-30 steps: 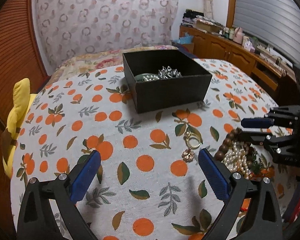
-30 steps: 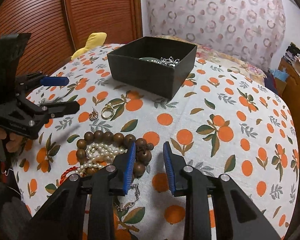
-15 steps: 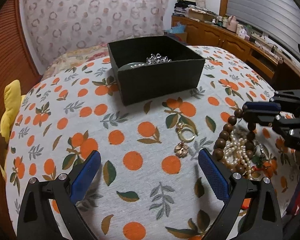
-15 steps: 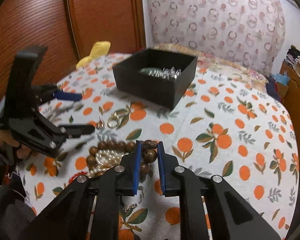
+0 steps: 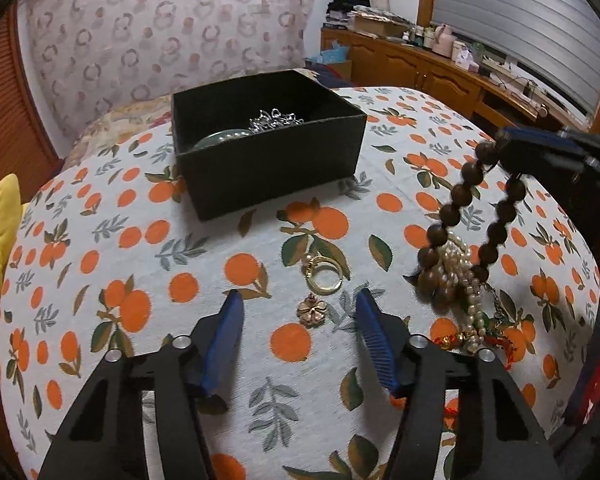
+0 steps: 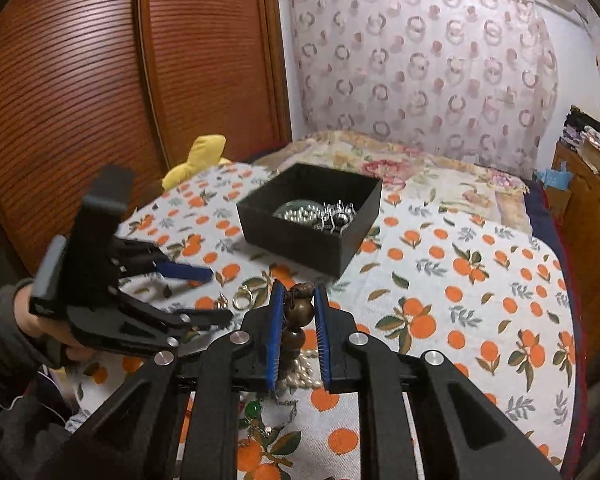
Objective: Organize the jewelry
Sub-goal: 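Grasp the brown wooden bead bracelet with the right tool, then grasp a pearl strand with the left tool while the right tool lifts the beads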
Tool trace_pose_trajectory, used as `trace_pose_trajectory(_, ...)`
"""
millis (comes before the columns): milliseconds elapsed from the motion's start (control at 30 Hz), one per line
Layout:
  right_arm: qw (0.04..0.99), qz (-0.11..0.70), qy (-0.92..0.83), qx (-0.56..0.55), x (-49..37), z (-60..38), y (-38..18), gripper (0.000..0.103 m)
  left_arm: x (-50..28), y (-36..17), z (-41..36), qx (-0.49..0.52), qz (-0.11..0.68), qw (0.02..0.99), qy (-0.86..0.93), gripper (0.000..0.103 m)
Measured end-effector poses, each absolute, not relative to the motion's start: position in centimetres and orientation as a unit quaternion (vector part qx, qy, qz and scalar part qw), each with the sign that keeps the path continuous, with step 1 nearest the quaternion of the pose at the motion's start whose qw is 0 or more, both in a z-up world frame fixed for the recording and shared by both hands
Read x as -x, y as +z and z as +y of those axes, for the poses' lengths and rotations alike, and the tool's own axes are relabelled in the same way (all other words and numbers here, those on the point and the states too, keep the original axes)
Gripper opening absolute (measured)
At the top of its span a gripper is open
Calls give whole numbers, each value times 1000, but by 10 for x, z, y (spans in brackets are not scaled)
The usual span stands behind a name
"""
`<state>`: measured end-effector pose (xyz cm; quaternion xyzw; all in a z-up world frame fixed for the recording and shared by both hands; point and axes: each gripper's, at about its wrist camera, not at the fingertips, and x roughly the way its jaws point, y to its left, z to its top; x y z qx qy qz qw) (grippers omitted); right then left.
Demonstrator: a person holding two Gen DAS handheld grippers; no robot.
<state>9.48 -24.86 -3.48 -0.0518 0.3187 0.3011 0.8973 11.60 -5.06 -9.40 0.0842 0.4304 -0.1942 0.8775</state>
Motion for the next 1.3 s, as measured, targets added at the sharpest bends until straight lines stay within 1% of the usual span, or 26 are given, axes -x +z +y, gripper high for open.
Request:
trace_pose_trajectory(267,909,284,300,44,-89,-254,-9,17,-114,-92,-54,-84,425,880,-192,53)
trace_pose_trajectory(500,910,285,297,48,-91,-254,-7,17,-101,-77,-58,-51,405,886,-219,54)
trace_pose_trajectory(633,911,290,289,45,-95,-257,-11,17,-95,-74,-74,-35,401,878,-258,54)
trace_pose_trajectory(867,912,297,283,28,-101,-265,-13,17,-99,-78,-115,-48,398,865,-302,53)
trace_pose_trajectory(900,912,297,282,26,-101,-265,-12,17,-100,-80,-119,-48,399,863,-306,51)
trace_pose_trajectory(933,913,295,281,25,-101,-267,-11,17,-104,-83,-123,-48,403,860,-309,46)
trace_pose_trajectory(967,914,294,280,25,-101,-267,-10,17,-108,-87,-127,-49,410,857,-309,36)
trace_pose_trajectory(1033,916,290,276,25,-100,-270,-8,17,-112,-91,-131,-50,420,851,-312,8)
trace_pose_trajectory(1133,918,290,269,26,-100,-276,-8,17,-110,-87,-126,-39,411,852,-322,6)
trace_pose_trajectory(1233,919,294,261,25,-103,-283,-12,17,-107,-71,-118,-31,396,859,-322,4)
trace_pose_trajectory(1300,919,298,257,22,-105,-286,-15,17,-105,-61,-114,-34,387,864,-321,4)
